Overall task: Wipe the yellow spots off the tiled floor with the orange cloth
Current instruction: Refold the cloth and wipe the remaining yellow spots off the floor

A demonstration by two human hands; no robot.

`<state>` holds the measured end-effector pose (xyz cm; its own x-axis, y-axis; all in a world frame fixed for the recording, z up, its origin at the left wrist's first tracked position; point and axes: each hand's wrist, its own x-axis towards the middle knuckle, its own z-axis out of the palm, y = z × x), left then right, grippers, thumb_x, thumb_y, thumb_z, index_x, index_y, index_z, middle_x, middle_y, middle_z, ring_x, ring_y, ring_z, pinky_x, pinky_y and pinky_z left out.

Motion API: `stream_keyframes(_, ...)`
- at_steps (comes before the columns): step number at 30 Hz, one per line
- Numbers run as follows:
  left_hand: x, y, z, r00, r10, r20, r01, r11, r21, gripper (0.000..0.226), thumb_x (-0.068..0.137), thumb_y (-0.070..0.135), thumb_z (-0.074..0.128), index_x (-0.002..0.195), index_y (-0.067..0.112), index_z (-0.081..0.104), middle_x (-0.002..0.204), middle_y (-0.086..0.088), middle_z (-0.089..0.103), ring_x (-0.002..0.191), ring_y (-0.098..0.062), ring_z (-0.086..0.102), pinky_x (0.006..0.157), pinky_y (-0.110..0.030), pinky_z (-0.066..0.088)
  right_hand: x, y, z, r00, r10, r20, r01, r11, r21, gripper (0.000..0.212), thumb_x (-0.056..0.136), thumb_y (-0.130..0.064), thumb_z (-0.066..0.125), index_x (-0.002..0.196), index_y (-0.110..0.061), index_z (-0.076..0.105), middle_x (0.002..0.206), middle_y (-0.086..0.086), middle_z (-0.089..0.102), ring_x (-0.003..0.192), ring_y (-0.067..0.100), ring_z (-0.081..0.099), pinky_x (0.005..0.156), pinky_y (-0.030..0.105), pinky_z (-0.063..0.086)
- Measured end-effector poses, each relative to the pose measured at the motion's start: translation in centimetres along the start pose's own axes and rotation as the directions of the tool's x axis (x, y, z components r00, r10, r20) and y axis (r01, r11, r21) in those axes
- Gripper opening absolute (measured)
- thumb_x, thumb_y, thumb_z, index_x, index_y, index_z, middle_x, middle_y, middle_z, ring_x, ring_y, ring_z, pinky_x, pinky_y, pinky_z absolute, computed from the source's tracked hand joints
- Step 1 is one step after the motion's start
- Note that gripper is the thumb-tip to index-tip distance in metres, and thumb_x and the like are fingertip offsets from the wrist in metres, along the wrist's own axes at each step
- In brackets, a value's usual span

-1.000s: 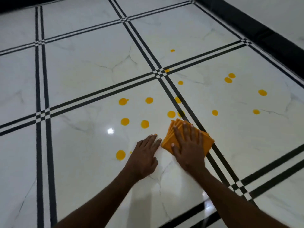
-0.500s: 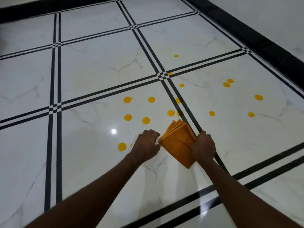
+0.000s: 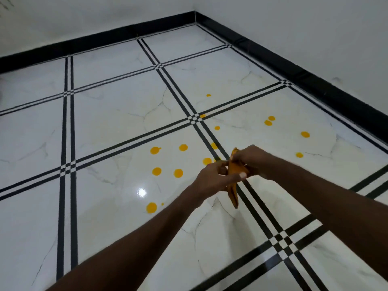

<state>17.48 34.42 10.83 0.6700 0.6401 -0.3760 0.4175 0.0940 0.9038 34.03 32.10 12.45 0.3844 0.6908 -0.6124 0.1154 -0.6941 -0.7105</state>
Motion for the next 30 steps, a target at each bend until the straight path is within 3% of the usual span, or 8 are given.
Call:
stream_keyframes(3, 0.6, 4.4, 0.3, 0.975, 0.187, -0.120, -0.138, 0.933, 0.333, 0.043, 0.083, 0.042, 0.072, 0.113, 0.012, 0.068, 0.102, -0.004, 0.072, 0.092, -0.018, 0.068, 0.078, -0.035, 0.059, -2.5, -3.6, -2.5, 0.999, 0.022, -0.042, -0.014, 0.983, 0.181, 0.022, 0.103, -0.022, 0.047, 0.108, -0.004, 0.058, 0.109, 0.024, 0.065, 0.091, 0.036, 0.068, 0.066, 0.041, 0.058)
stream_keyframes(6, 1.1, 9.2, -0.2, 0.931, 0.338, -0.136, -0.220, 0.819, 0.530, 0.017, 0.087, 0.024, 0.060, 0.075, 0.013, 0.065, 0.068, 0.000, 0.064, 0.065, -0.014, 0.062, 0.061, -0.034, 0.049, -5.4, -6.3, -5.0, 0.998, 0.012, -0.065, 0.013, 0.928, 0.373, 0.017, 0.100, -0.007, 0.043, 0.096, 0.002, 0.057, 0.099, 0.026, 0.066, 0.088, 0.039, 0.072, 0.073, 0.045, 0.063)
stream_keyframes(11, 0.8, 15.7, -1.7, 0.923, 0.362, -0.132, -0.260, 0.839, 0.478, 0.024, 0.090, 0.014, 0.047, 0.078, 0.010, 0.067, 0.077, -0.013, 0.071, 0.074, -0.026, 0.071, 0.073, -0.042, 0.060, -8.5, -8.9, -8.1, 0.991, -0.100, -0.087, 0.129, 0.883, 0.452, 0.010, 0.097, -0.004, 0.058, 0.092, -0.001, 0.066, 0.093, 0.020, 0.071, 0.083, 0.030, 0.073, 0.071, 0.037, 0.063)
stream_keyframes(15, -0.3, 18.1, -2.7, 0.924, 0.306, -0.231, -0.285, 0.951, 0.123, 0.029, 0.098, 0.019, 0.045, 0.101, 0.009, 0.072, 0.096, -0.013, 0.074, 0.088, -0.028, 0.073, 0.075, -0.044, 0.063, -10.0, -10.6, -10.3, 0.968, -0.135, -0.213, 0.229, 0.824, 0.519, 0.012, 0.093, -0.001, 0.054, 0.086, -0.007, 0.062, 0.086, 0.014, 0.066, 0.075, 0.024, 0.068, 0.065, 0.035, 0.059)
stream_keyframes(22, -0.9, 16.1, -4.4, 0.865, 0.031, -0.500, 0.029, 0.993, 0.112, 0.020, 0.073, 0.024, 0.064, 0.082, 0.008, 0.071, 0.077, -0.007, 0.074, 0.075, -0.022, 0.071, 0.084, -0.046, 0.060, -12.9, -12.9, -14.9, 0.894, -0.396, -0.209, 0.430, 0.631, 0.646, 0.014, 0.092, -0.006, 0.043, 0.085, -0.009, 0.055, 0.084, 0.010, 0.061, 0.077, 0.026, 0.064, 0.075, 0.040, 0.058)
stream_keyframes(26, 0.6, 19.9, -4.9, 0.986, 0.103, 0.128, -0.092, 0.992, -0.087, 0.059, 0.083, 0.031, 0.076, 0.137, 0.019, 0.055, 0.140, 0.001, 0.057, 0.135, -0.019, 0.046, 0.115, -0.044, 0.032, -15.2, -14.1, -15.3, 0.862, -0.489, -0.134, 0.465, 0.656, 0.595, 0.025, 0.094, -0.008, 0.042, 0.071, -0.015, 0.049, 0.062, 0.000, 0.048, 0.057, 0.014, 0.050, 0.059, 0.027, 0.047)
stream_keyframes(28, 0.6, 21.5, -3.6, 0.920, 0.177, 0.351, -0.097, 0.968, -0.232, 0.063, 0.083, 0.026, 0.071, 0.141, 0.020, 0.048, 0.140, 0.002, 0.057, 0.137, -0.023, 0.047, 0.115, -0.046, 0.033, -16.4, -14.6, -16.1, 0.852, -0.509, -0.120, 0.474, 0.655, 0.589, 0.036, 0.095, -0.009, 0.043, 0.060, -0.019, 0.043, 0.052, -0.004, 0.040, 0.046, 0.010, 0.041, 0.050, 0.021, 0.039)
stream_keyframes(30, 0.0, 22.3, -2.1, 0.897, 0.237, 0.372, -0.097, 0.929, -0.358, 0.049, 0.081, 0.019, 0.065, 0.129, 0.019, 0.057, 0.124, 0.000, 0.068, 0.122, -0.023, 0.060, 0.105, -0.044, 0.047, -16.5, -14.6, -17.0, 0.874, -0.447, -0.192, 0.465, 0.653, 0.598, 0.045, 0.095, -0.012, 0.047, 0.051, -0.020, 0.044, 0.047, -0.005, 0.039, 0.040, 0.009, 0.041, 0.051, 0.021, 0.039)
